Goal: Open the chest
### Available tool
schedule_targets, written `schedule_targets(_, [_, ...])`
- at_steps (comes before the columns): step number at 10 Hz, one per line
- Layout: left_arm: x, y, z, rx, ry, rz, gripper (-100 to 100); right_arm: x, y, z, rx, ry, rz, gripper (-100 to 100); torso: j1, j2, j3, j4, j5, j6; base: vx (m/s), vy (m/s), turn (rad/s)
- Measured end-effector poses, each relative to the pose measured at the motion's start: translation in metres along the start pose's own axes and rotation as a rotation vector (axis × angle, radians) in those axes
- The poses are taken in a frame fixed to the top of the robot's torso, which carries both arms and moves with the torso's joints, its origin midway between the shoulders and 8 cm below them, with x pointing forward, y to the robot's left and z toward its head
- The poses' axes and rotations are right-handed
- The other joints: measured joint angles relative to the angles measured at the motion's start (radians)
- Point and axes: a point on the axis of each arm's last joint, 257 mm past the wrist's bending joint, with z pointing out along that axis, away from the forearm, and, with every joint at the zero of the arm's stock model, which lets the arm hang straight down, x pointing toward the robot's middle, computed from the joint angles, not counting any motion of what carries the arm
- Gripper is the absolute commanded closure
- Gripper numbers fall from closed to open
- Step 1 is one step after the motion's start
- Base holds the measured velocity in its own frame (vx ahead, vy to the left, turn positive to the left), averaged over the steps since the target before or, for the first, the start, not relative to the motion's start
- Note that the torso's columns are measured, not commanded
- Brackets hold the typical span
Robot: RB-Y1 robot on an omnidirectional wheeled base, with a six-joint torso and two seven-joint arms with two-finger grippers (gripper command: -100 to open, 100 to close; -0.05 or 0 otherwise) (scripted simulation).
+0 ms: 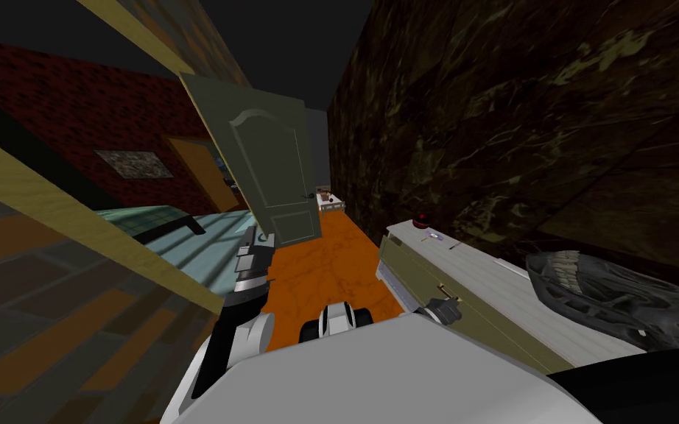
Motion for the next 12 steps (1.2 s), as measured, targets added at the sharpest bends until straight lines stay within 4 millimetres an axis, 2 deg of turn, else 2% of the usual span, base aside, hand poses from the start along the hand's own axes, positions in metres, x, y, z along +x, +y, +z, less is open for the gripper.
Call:
schedule_targets(2, [0.0,0.0,0.0,0.0,0.0,0.0,0,-0.004,-0.002,0.0,0.008,0.001,0.003,100,0.007,0.005,0.004,0.0,-0.002,0.0,-0.058,0.191,-0.008])
schedule_targets(4, [0.0,0.0,0.0,0.0,0.0,0.0,0,-0.006,0.0,-0.006,-0.001,0.005,0.003,100,0.001,0.003,0.002,0.001,-0.001,-0.001,-0.026,0.133,-0.014])
schedule_targets(5, [0.0,0.0,0.0,0.0,0.0,0.0,0,-0.006,0.001,-0.008,-0.004,0.006,0.002,-100,-0.004,0.002,0.001,0.001,0.001,0.0,-0.07,0.104,-0.024])
schedule_targets(7, [0.0,0.0,0.0,0.0,0.0,0.0,0,-0.021,-0.002,0.018,0.0,0.004,0.004,-100,0.005,0.009,0.004,0.002,0.004,0.002,-0.089,0.087,-0.019])
schedule_targets(9, [0.0,0.0,0.0,0.0,0.0,0.0,0,-0.028,0.0,0.025,-0.003,0.003,-0.004,-100,0.003,0.003,0.001,0.001,0.003,0.002,-0.035,0.044,-0.008])
schedule_targets(12, [0.0,0.0,0.0,0.0,0.0,0.0,0,-0.053,-0.007,0.059,0.002,-0.003,0.002,-100,0.008,0.007,0.003,0.002,0.004,0.001,-0.075,0.096,-0.019])
